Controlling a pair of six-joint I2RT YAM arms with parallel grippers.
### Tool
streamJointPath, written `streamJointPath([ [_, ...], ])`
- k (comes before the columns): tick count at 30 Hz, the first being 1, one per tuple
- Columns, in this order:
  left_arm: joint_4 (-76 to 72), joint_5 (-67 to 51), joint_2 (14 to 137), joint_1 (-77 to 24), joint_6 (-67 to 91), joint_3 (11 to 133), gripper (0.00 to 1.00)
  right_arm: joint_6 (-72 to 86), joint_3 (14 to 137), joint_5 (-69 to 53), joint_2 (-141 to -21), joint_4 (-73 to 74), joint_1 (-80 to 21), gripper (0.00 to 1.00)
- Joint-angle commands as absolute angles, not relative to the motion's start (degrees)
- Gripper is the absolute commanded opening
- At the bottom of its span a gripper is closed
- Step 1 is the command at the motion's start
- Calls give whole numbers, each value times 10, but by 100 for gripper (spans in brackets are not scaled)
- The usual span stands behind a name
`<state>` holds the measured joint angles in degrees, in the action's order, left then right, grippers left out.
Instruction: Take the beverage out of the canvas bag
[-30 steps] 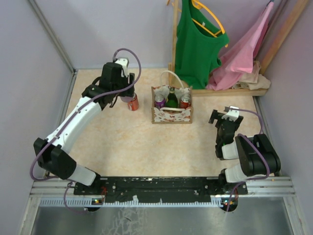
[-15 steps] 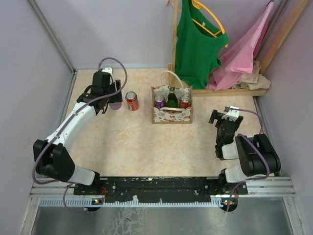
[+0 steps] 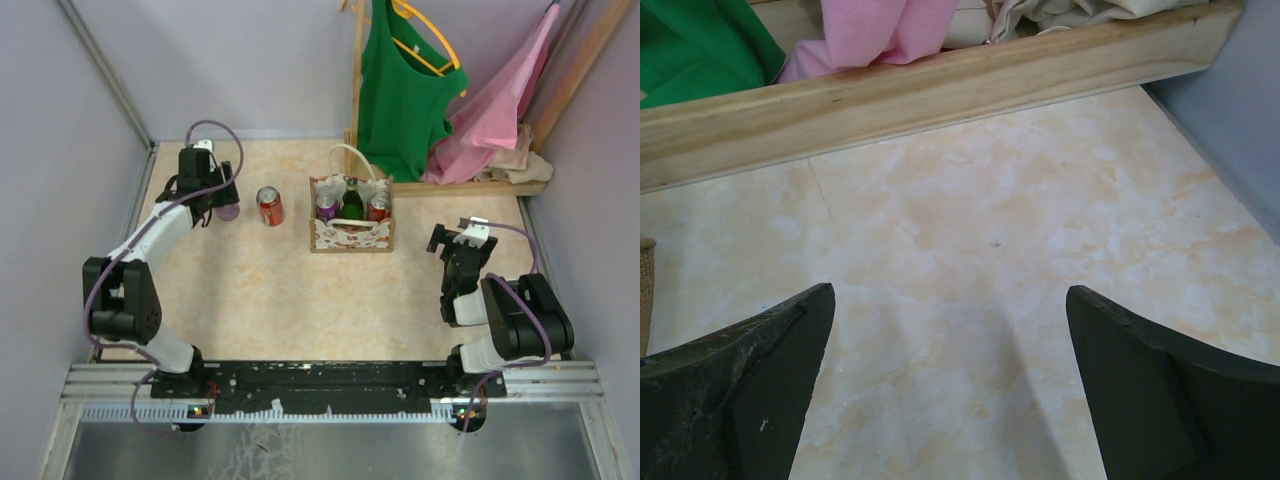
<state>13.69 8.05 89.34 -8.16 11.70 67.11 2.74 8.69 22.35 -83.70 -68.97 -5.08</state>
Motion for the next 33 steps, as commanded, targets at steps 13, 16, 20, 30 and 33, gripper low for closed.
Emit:
streamJointPath([
  [13,66,35,970,-70,123,709,12,26,98,224,-832,-715,-48,99],
  [16,70,33,981,-70,125,713,25,27,98,224,-832,-715,-49,99],
  [20,83,37,997,-70,124,722,31,26,98,223,-832,-716,-48,99],
  [30,111,50,1018,-69,123,741,99,27,98,224,-832,-716,-48,99],
  [33,115,52,1018,-70,122,745,100,27,98,224,-832,-715,-48,99],
])
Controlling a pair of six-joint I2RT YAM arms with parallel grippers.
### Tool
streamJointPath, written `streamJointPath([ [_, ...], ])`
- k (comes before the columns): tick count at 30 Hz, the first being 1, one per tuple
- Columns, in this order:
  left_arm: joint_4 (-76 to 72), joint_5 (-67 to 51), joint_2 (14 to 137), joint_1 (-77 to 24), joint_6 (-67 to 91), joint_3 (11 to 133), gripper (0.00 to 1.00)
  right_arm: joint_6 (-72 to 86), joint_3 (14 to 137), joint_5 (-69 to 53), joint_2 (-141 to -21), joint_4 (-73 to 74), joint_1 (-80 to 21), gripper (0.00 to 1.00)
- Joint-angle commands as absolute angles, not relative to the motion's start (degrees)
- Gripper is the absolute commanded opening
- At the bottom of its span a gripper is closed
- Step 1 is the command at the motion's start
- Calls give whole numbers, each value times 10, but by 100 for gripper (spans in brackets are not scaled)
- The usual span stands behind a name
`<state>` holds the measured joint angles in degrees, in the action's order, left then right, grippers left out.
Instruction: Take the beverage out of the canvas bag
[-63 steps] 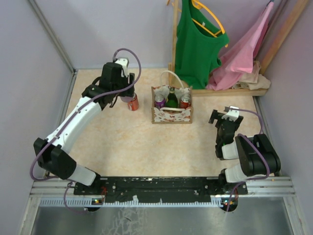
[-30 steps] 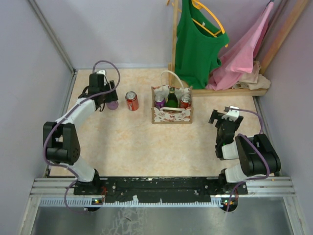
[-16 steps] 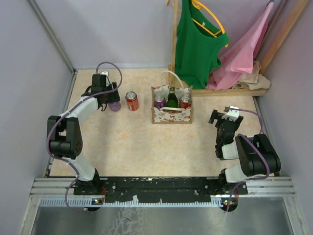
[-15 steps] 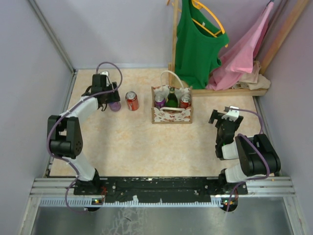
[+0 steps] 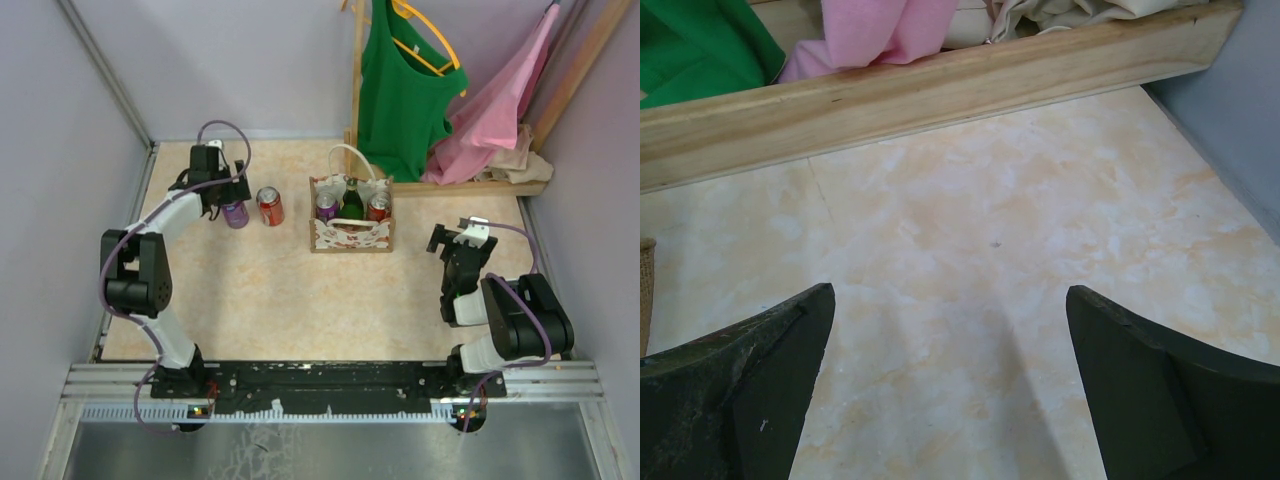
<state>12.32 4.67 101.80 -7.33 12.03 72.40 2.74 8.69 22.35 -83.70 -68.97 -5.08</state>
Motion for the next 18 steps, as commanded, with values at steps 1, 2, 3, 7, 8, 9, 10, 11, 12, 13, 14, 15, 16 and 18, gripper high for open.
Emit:
streamJointPath([
  [1,118,53,1017,-70,122,747,100,26,98,224,-832,-715,-48,99],
  [2,124,53,1014,-70,122,752,100,26,98,224,-832,-715,-48,99],
  [3,128,52,1010,-69,122,755,100,27,98,224,-831,-715,-49,99],
  [7,130,36,970,-69,113,758,100,27,98,225,-832,-715,-48,99],
  [8,129,26,957,-70,112,756,100,27,98,225,-832,-716,-48,99],
  [9,129,15,945,-71,113,755,100,26,98,224,-832,-715,-48,99],
  [10,129,4,931,-73,115,755,100,27,98,224,-832,-715,-48,99],
  [11,126,-3,917,-76,116,753,100,27,98,224,-832,-715,-48,99],
  [12,123,-8,903,-82,115,749,100,27,98,223,-832,-715,-48,99],
  [13,118,-12,889,-90,112,747,100,27,98,224,-832,-715,-48,99],
  [14,113,-13,878,-100,109,745,100,27,98,224,-832,-715,-48,99],
  [15,107,-13,865,-113,105,743,100,27,98,224,-832,-715,-49,99],
  [16,99,-10,856,-130,98,741,100,27,98,224,-832,-715,-48,99],
  [18,82,5,841,-179,77,739,100,27,98,225,-832,-715,-48,99],
])
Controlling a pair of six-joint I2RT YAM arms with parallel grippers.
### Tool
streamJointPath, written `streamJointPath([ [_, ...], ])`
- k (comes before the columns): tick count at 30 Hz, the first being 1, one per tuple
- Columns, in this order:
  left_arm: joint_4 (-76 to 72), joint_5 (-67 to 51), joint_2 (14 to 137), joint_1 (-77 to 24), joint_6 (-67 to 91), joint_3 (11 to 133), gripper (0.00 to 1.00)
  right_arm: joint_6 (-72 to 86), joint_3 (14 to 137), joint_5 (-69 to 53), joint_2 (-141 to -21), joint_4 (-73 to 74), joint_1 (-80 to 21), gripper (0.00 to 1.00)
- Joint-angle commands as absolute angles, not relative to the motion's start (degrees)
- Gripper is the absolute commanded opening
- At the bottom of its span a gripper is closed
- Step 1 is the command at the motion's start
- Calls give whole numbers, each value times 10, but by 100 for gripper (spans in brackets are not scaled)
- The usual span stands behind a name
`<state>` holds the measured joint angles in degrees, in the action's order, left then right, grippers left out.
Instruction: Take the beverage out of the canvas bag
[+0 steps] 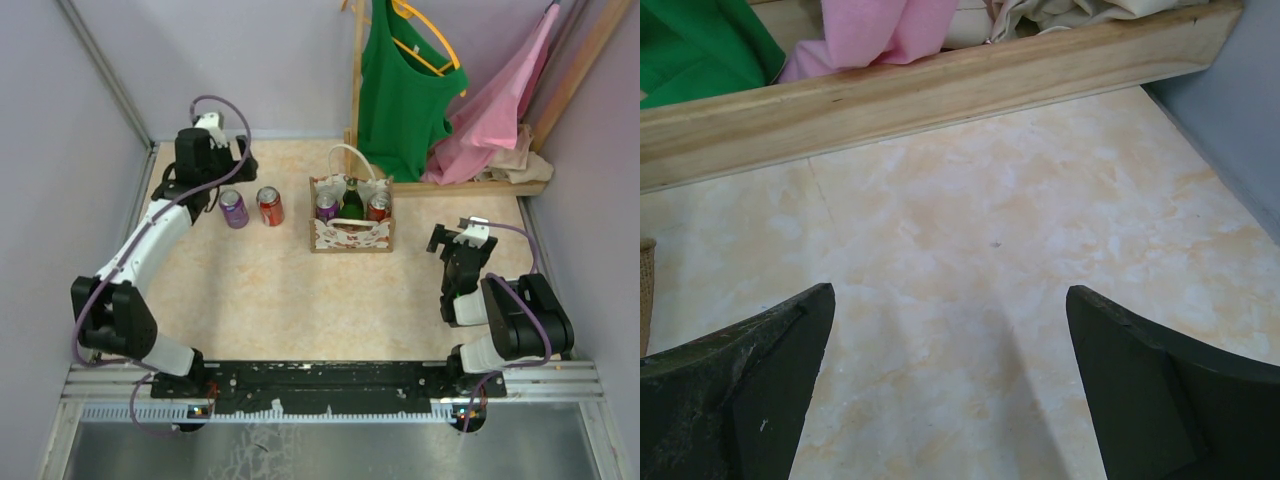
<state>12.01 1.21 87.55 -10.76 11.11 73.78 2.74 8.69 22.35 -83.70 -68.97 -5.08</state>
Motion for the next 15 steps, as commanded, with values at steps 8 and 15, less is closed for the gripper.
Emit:
streamJointPath([
  [8,81,-71,875,-280,73,791,79,27,98,224,-832,-716,-48,99],
  [15,127,-123,962,-331,40,849,72,27,98,224,-832,-715,-48,99],
])
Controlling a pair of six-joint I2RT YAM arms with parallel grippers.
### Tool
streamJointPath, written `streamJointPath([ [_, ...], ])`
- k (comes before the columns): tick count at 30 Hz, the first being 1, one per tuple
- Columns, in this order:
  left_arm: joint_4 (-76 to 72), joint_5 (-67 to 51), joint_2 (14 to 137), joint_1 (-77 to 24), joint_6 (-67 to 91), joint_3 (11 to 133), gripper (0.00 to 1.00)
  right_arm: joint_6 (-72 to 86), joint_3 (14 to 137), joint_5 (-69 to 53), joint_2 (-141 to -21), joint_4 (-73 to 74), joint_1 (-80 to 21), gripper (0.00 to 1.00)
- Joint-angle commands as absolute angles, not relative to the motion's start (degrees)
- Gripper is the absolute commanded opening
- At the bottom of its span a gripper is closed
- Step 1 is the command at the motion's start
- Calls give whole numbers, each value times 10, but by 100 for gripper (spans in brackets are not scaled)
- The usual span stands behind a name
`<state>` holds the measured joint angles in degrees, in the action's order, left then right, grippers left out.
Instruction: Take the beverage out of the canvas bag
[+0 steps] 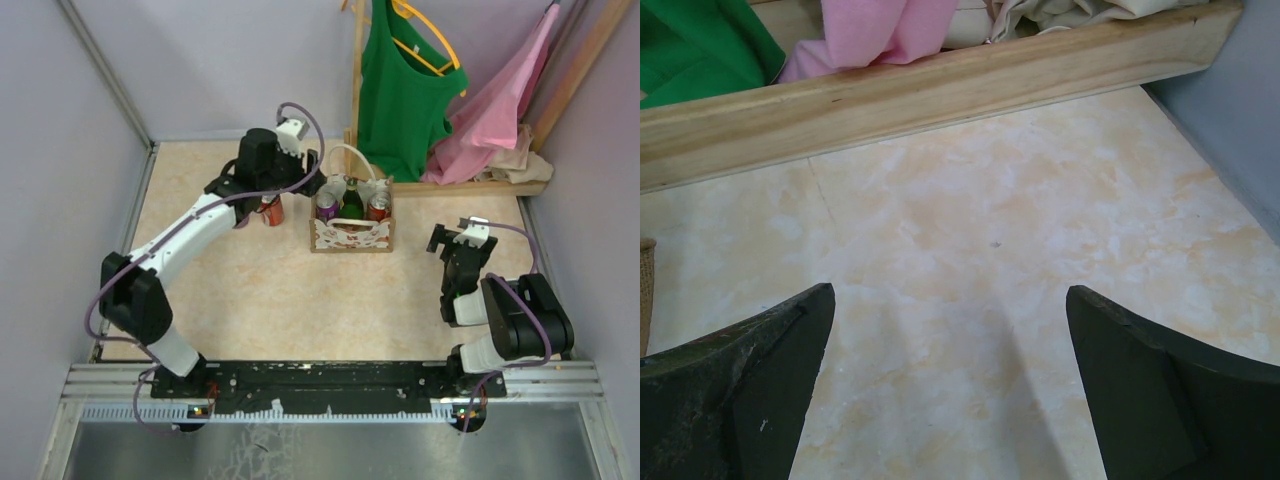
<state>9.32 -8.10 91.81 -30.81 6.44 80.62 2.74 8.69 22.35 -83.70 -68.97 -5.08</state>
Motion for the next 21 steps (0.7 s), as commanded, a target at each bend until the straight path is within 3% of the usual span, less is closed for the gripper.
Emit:
streamJointPath([
  [1,143,-122,977,-338,36,865,72,27,98,224,-832,-716,-48,99],
  [13,195,-82,1073,-386,14,940,68,27,98,224,-831,-716,-48,99],
  [21,204,-49,1080,-386,7,940,75,27,98,224,-832,-716,-48,99],
])
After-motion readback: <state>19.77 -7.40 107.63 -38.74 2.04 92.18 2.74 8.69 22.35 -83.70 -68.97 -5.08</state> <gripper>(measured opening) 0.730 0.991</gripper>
